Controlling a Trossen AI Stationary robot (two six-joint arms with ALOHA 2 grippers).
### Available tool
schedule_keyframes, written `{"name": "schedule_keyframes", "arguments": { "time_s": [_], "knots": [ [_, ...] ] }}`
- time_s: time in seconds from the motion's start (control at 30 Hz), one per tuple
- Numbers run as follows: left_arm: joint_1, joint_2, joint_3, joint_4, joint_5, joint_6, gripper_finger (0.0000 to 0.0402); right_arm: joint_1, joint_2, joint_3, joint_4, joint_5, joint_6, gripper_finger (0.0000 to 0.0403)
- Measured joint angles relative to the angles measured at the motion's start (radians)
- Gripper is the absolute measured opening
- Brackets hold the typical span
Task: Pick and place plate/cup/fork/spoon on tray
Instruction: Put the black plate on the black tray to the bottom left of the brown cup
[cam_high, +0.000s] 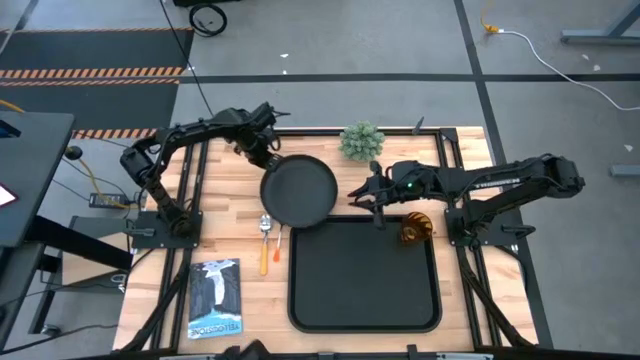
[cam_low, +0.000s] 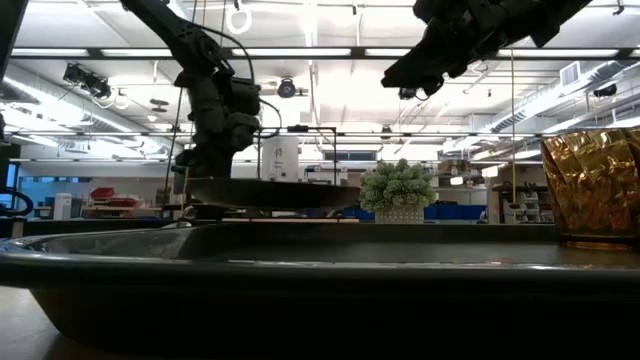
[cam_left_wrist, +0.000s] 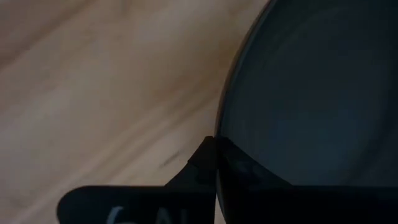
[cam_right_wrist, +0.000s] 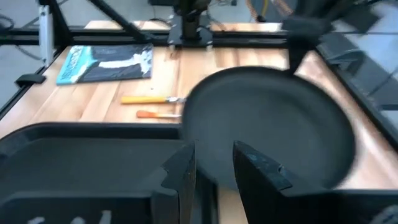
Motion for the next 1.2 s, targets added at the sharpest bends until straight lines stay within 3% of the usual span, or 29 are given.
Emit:
{"name": "schedule_keyframes", "arguments": {
  "time_s": [0.37, 0.7, 1.07, 1.2],
  "knots": [
    [-0.252, 0.0, 0.007, 0.038, -0.011, -0.146, 0.0003, -0.054, -0.171, 0.0, -0.159, 0.016, -0.037, 0.0114],
    [-0.461, 0.009, 0.121, 0.044, -0.102, -0.271, 0.0003, -0.076, -0.216, 0.0, -0.223, 0.016, -0.055, 0.0114],
    [-0.636, 0.076, 0.173, 0.132, -0.137, -0.404, 0.0003, -0.079, -0.273, -0.001, -0.262, 0.047, -0.056, 0.0114],
    [-0.706, 0.147, 0.244, 0.144, -0.182, -0.415, 0.0003, -0.075, -0.315, 0.0, -0.283, 0.05, -0.056, 0.0114]
  ]
}}
